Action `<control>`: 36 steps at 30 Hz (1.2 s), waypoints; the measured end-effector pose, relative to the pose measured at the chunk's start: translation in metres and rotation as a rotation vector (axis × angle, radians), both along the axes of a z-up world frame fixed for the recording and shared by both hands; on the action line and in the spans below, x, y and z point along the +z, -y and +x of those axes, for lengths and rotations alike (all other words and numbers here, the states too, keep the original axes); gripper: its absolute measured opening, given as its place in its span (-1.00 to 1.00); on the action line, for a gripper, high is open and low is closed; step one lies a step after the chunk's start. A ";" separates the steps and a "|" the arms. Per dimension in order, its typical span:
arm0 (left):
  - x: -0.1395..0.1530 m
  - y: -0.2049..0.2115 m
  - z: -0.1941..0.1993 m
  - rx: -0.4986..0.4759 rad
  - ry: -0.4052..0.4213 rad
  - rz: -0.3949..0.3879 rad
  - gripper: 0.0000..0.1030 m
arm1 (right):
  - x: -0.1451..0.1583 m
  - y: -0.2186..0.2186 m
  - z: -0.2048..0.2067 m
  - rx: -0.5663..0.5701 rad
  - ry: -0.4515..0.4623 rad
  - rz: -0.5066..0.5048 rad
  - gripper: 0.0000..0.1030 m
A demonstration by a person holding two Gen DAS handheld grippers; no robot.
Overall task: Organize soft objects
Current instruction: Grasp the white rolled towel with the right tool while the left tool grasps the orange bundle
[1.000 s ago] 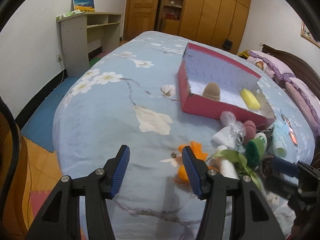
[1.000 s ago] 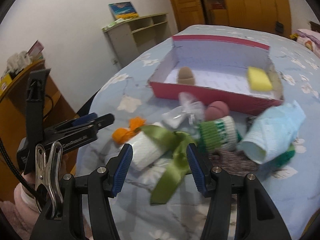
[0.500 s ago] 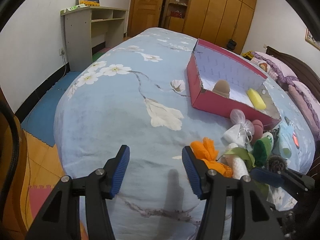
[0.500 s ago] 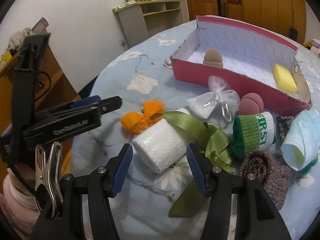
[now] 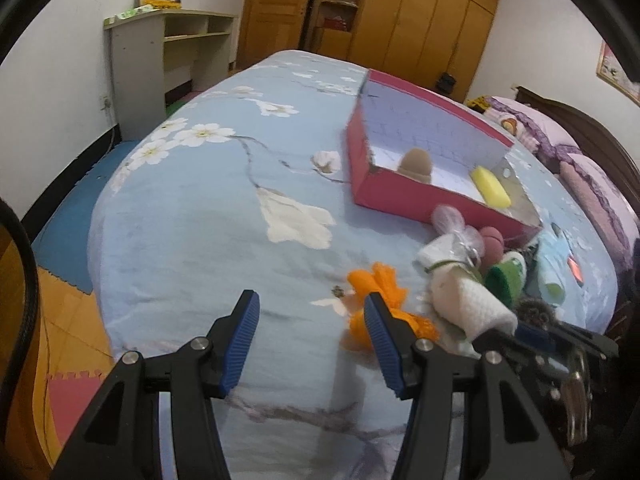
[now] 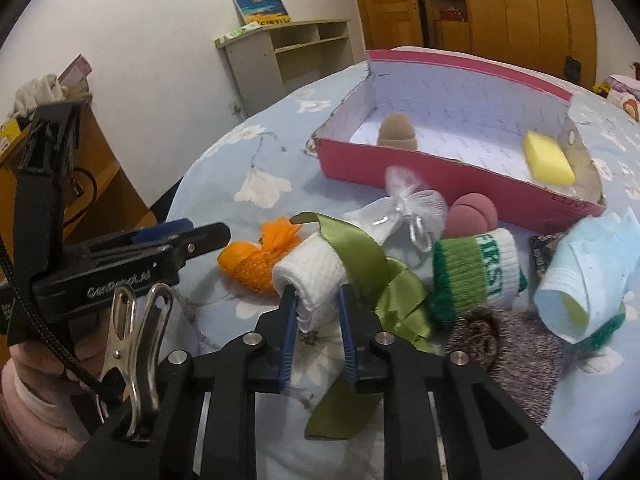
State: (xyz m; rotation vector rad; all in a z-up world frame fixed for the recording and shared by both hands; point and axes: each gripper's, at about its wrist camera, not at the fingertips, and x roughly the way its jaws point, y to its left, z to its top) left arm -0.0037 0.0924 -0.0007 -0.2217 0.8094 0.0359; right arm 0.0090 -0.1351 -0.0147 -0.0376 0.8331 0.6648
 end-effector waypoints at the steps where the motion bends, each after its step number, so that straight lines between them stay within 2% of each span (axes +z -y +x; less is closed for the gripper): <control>1: 0.000 0.003 0.000 -0.009 0.001 0.000 0.12 | 0.000 0.002 0.000 -0.005 -0.001 0.006 -0.63; 5: 0.000 0.014 0.000 -0.049 0.003 -0.002 0.12 | -0.002 0.010 0.002 -0.022 -0.007 0.032 -0.66; 12: -0.004 0.031 0.002 -0.138 -0.009 -0.057 0.17 | -0.006 0.024 0.006 -0.044 -0.020 0.081 -0.68; 18: -0.010 0.050 0.005 -0.177 -0.014 -0.010 0.21 | -0.010 0.032 0.010 -0.051 -0.028 0.113 -0.68; 27: -0.014 0.070 0.014 -0.237 -0.004 0.006 0.22 | -0.016 0.042 0.014 -0.056 -0.049 0.158 -0.69; 30: -0.018 0.076 0.018 -0.238 -0.016 0.022 0.04 | -0.015 0.043 0.014 -0.052 -0.047 0.170 -0.69; 32: -0.022 0.075 0.021 -0.233 -0.030 0.012 -0.23 | -0.015 0.045 0.014 -0.052 -0.047 0.175 -0.68; 36: -0.022 0.069 0.020 -0.220 -0.028 -0.021 -0.27 | -0.015 0.049 0.013 -0.052 -0.047 0.184 -0.69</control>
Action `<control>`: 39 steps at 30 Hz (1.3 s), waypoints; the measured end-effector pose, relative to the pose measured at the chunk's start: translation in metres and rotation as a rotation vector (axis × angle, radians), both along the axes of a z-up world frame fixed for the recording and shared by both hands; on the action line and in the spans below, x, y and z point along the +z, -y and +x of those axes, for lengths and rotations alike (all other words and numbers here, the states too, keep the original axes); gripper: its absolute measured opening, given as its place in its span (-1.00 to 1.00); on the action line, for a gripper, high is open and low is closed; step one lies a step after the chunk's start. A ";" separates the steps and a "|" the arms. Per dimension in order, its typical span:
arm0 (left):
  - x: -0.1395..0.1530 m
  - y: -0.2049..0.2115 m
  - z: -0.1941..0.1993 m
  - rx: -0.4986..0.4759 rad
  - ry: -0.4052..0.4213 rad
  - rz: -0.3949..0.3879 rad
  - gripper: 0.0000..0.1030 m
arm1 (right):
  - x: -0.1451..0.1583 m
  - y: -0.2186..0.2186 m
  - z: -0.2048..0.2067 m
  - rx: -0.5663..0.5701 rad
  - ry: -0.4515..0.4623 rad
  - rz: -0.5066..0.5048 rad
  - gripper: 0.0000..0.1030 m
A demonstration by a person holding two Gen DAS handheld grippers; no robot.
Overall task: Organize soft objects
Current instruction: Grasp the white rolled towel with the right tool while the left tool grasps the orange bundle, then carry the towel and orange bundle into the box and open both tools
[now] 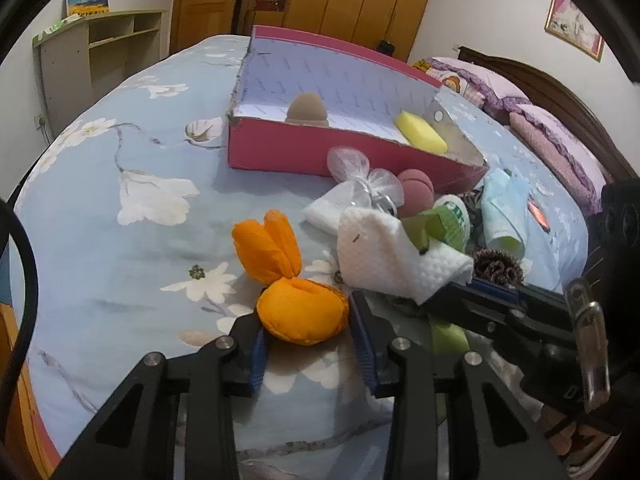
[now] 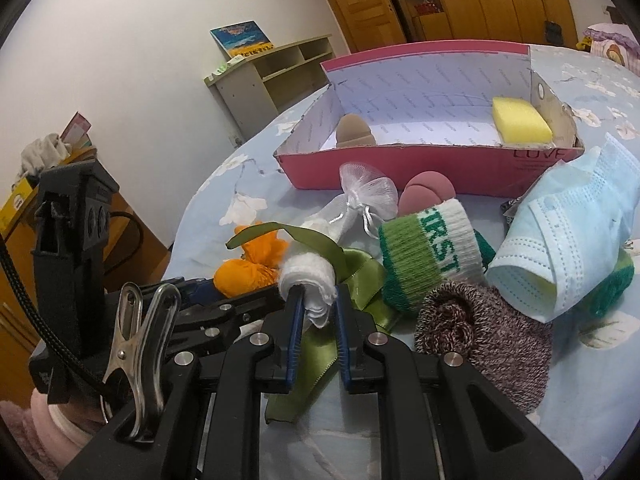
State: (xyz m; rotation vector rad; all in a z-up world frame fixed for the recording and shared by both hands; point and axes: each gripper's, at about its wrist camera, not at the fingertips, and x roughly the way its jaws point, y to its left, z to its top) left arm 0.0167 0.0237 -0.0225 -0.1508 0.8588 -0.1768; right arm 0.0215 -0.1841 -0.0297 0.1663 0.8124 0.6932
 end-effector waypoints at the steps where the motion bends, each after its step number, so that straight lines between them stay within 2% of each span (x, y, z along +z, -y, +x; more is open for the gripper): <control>1: 0.001 -0.001 -0.001 0.002 0.004 0.001 -0.28 | 0.001 0.001 -0.001 0.002 0.002 0.000 -0.70; 11: 0.021 -0.024 -0.017 0.061 0.073 0.002 -0.28 | 0.017 -0.007 -0.015 0.040 0.055 0.020 -0.71; 21: 0.049 -0.023 -0.028 0.057 0.158 0.024 -0.28 | 0.054 -0.004 -0.031 0.051 0.152 0.047 -0.71; 30: 0.064 -0.014 -0.016 0.034 0.182 0.037 -0.28 | 0.072 0.010 -0.023 0.007 0.193 0.022 -0.71; 39: 0.079 -0.001 0.014 -0.007 0.191 0.031 -0.28 | 0.080 0.028 -0.002 -0.041 0.191 0.019 -0.71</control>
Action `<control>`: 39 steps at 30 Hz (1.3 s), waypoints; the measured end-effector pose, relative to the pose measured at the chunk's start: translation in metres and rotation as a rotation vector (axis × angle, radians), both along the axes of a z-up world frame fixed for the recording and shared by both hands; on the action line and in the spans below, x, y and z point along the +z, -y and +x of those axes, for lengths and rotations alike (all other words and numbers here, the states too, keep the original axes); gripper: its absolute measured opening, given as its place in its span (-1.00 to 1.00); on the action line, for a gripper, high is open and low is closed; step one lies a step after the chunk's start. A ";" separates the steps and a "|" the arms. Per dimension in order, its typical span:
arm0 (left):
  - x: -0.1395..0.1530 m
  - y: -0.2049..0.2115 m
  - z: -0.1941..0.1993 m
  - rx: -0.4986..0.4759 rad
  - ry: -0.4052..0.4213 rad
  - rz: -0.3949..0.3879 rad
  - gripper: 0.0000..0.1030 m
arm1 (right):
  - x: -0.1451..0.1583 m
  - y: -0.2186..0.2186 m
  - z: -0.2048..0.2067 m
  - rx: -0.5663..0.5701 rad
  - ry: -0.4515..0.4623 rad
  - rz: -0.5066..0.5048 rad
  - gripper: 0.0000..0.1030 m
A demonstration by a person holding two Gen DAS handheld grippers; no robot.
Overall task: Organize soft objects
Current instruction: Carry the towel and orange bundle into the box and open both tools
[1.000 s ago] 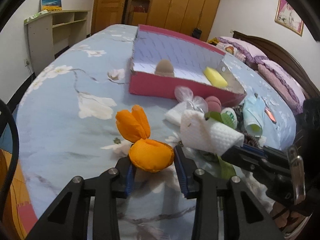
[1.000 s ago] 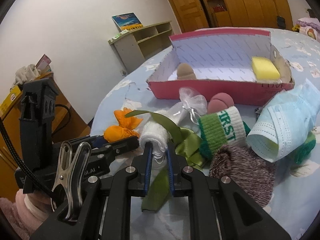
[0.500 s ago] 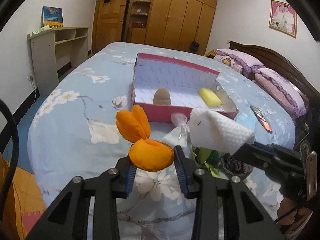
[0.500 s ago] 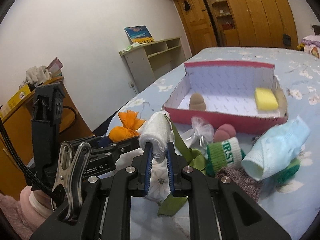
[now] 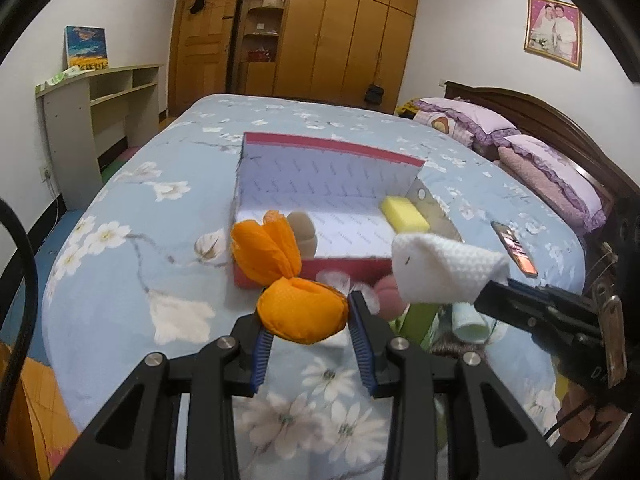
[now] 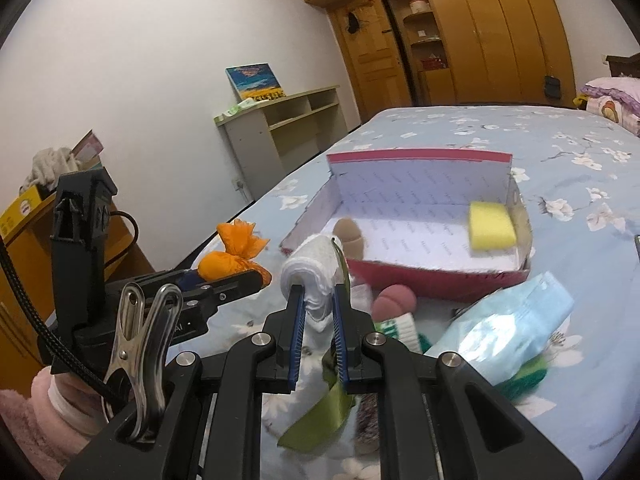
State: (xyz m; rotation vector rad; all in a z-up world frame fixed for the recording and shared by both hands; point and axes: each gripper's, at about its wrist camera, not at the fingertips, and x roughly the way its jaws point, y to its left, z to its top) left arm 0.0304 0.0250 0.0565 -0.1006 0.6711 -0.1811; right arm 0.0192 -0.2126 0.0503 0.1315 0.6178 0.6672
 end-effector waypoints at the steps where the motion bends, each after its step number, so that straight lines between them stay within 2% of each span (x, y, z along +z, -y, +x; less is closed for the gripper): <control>1: 0.002 0.002 0.004 -0.004 0.002 0.000 -0.28 | 0.001 0.001 0.003 -0.001 -0.002 0.004 -0.71; 21: 0.010 0.033 0.077 -0.059 0.008 0.023 -0.27 | 0.014 0.022 0.062 -0.093 0.028 -0.006 -0.71; 28: 0.001 0.050 0.106 -0.078 0.001 0.032 -0.27 | 0.004 0.028 0.086 -0.123 0.020 -0.012 -0.71; 39: -0.024 0.062 0.151 -0.095 -0.067 0.043 -0.27 | -0.016 0.032 0.122 -0.140 -0.034 -0.021 -0.71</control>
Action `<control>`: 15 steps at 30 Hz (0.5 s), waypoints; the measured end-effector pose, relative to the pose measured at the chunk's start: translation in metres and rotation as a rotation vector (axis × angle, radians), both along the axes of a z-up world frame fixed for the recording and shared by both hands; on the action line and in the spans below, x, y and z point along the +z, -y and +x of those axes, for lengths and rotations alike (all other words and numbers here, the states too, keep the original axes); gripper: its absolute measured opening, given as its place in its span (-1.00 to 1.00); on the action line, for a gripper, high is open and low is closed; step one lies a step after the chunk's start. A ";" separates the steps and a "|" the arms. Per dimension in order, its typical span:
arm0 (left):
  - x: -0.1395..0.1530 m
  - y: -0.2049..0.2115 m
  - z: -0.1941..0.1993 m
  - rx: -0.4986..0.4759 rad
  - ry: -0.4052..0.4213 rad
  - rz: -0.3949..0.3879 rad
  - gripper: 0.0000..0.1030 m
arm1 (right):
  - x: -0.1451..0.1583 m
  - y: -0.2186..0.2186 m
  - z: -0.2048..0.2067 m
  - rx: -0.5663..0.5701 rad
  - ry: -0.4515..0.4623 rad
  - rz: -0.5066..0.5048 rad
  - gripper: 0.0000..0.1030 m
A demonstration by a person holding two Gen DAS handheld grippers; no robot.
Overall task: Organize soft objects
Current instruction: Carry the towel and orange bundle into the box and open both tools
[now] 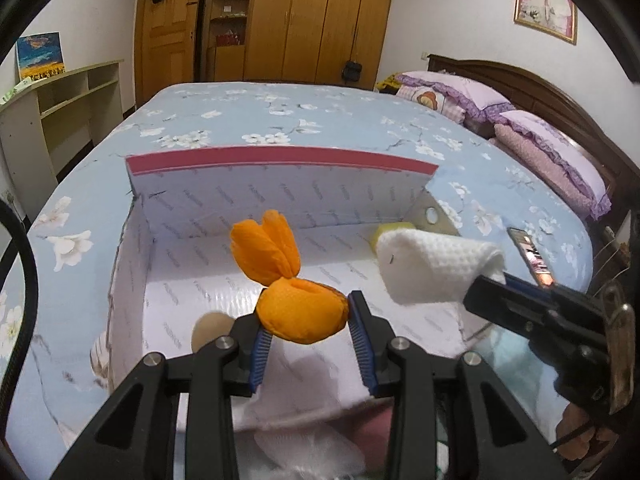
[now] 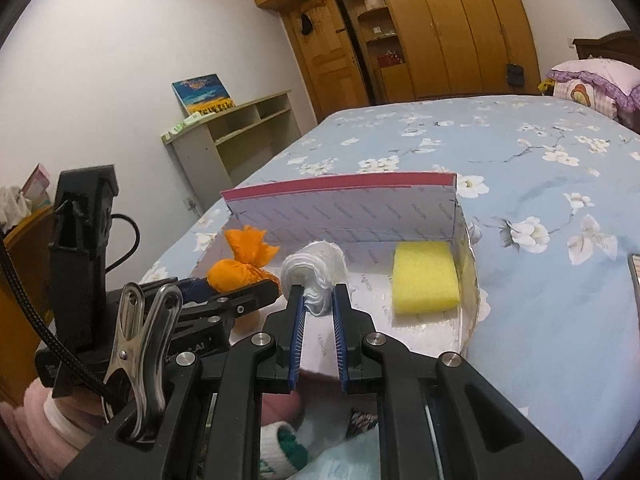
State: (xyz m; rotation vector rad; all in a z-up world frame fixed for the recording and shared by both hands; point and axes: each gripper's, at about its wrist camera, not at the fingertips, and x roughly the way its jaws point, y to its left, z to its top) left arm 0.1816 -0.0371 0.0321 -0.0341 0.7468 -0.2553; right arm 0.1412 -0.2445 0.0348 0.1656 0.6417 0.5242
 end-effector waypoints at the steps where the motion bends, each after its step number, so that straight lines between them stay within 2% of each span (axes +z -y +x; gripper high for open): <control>1: 0.000 0.000 0.004 0.002 0.001 0.008 -0.27 | 0.001 -0.001 0.002 0.002 0.002 -0.009 -0.71; 9: 0.001 0.000 0.036 0.014 0.003 0.042 -0.27 | 0.005 -0.007 0.034 -0.010 0.017 -0.060 -0.71; 15: -0.010 0.000 0.055 0.034 -0.025 0.052 -0.27 | -0.002 -0.015 0.053 -0.029 0.026 -0.123 -0.71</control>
